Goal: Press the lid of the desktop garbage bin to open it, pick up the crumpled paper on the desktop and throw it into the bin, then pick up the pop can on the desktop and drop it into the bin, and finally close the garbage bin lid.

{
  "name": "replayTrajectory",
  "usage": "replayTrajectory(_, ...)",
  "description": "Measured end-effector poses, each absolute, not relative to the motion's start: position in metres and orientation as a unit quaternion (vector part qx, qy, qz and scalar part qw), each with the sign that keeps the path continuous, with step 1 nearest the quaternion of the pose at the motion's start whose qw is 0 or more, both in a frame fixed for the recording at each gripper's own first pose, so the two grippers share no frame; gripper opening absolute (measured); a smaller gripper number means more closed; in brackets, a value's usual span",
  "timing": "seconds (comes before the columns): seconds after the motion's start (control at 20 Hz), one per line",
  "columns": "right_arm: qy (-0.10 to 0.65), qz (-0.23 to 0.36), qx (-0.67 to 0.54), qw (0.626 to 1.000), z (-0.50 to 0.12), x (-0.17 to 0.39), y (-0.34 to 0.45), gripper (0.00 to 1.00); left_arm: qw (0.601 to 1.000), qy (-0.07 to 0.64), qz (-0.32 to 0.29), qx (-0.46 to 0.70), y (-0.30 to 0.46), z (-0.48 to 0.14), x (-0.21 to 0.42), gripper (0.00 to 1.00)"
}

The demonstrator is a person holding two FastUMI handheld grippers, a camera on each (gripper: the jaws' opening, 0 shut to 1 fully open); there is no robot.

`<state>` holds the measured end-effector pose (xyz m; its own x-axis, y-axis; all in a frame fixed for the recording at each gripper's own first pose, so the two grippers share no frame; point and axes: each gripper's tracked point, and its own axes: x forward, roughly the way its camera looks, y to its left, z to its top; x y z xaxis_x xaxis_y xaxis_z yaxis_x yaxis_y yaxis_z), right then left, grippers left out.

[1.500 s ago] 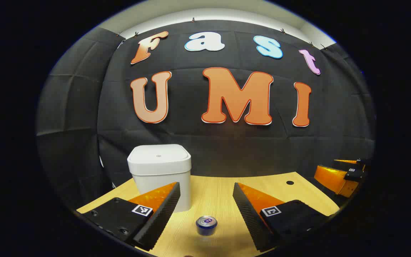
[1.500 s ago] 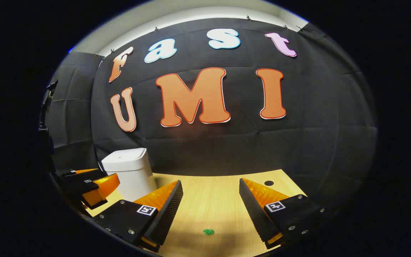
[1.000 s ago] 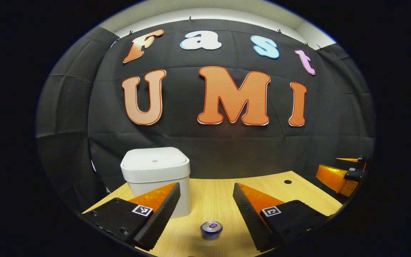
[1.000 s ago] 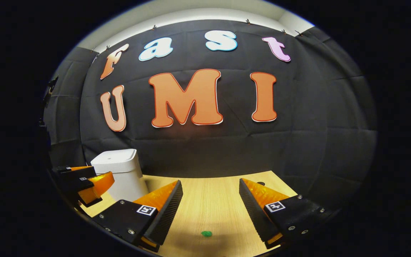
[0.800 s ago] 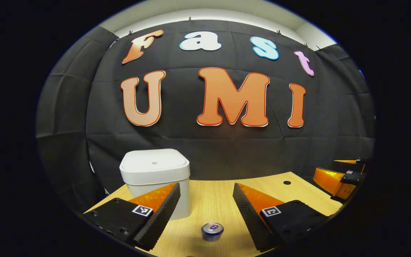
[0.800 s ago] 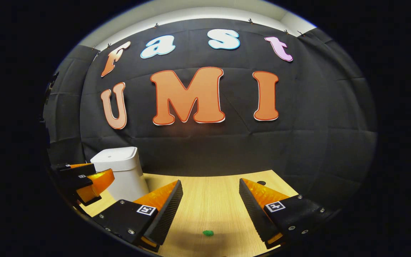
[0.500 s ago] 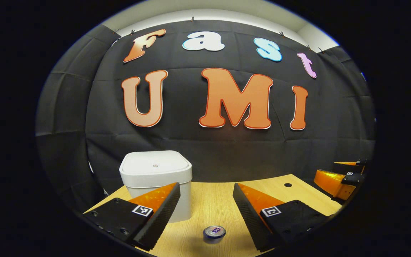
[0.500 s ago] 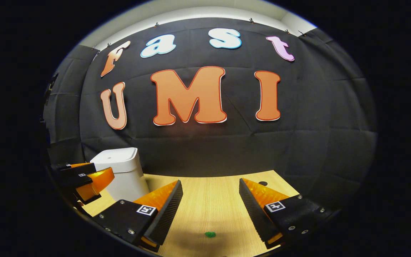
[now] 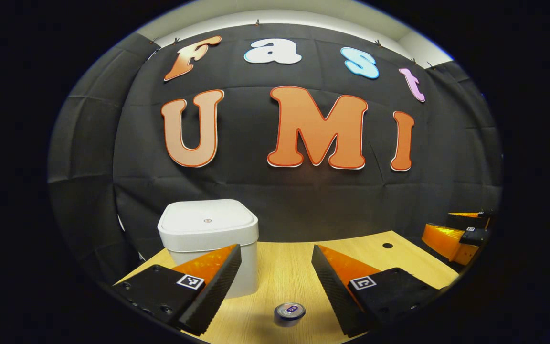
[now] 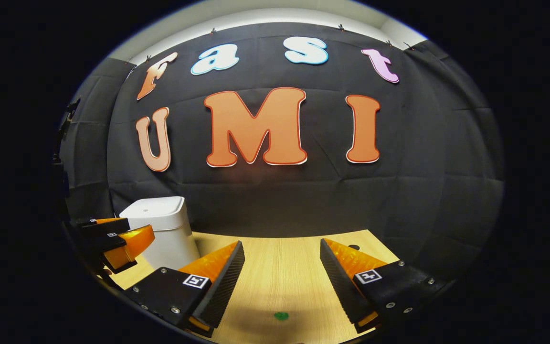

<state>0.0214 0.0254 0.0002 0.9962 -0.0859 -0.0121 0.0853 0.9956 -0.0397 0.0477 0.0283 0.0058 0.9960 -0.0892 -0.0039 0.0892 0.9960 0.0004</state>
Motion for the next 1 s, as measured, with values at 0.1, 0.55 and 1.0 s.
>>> replayTrajectory(0.1,0.01,-0.044,-0.019,0.999,-0.0008,0.0207,0.0253,0.95,0.999,0.003,-0.038,0.003,0.0322,0.0047,0.0472,0.95)
replayTrajectory(0.55,0.007,-0.043,-0.022,0.999,0.0031,0.0169,0.0231,0.95,0.999,0.003,-0.031,0.004,0.0367,0.0064,0.0442,0.95)
replayTrajectory(1.0,0.001,-0.039,-0.014,0.999,0.0076,0.0139,0.0254,0.95,0.999,-0.005,-0.033,0.007,0.0387,0.0114,0.0416,0.95)
